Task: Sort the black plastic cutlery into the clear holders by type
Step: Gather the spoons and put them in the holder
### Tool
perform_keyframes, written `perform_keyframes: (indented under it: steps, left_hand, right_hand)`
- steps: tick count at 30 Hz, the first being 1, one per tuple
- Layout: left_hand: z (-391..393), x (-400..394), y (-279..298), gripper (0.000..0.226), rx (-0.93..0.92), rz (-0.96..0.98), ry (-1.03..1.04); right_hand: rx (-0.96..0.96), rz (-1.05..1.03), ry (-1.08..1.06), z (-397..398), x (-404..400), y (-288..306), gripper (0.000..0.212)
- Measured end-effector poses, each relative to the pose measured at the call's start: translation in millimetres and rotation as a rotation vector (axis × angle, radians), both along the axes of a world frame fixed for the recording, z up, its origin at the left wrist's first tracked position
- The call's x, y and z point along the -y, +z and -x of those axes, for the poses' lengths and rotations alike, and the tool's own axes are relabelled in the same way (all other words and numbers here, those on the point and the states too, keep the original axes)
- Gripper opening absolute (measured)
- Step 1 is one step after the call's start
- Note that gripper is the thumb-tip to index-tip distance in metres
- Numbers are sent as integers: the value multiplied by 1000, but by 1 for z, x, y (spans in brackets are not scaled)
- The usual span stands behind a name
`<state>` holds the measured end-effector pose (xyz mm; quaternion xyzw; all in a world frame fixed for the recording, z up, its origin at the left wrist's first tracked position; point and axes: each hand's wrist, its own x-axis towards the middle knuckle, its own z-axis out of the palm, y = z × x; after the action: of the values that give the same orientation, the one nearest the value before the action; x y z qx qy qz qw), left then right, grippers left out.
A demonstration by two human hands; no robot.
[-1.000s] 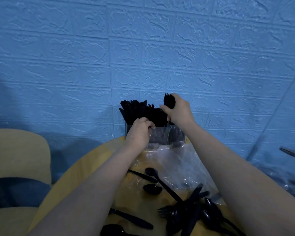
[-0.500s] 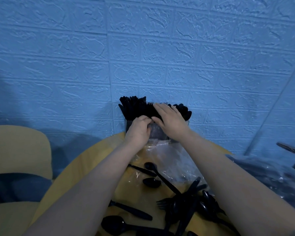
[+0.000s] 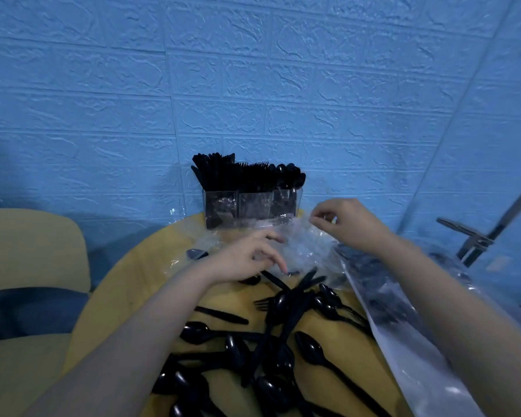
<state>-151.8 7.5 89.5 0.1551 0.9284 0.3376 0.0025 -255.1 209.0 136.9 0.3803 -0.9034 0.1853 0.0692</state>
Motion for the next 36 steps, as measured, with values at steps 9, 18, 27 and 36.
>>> perform_keyframes:
  steps: [9, 18, 27, 36]
  left_hand:
    - [12, -11, 0, 57, -30, 433, 242]
    - [-7, 8, -1, 57, 20, 301, 242]
    - [-36, 10, -4, 30, -86, 242, 245]
    - [-50, -26, -26, 34, 197, 402, 475]
  right_hand:
    - [177, -395, 83, -46, -29, -19, 24]
    - [28, -341, 176, -41, -3, -48, 28]
    - [92, -308, 325, -54, 8, -55, 25]
    - [182, -397, 236, -62, 6, -60, 23]
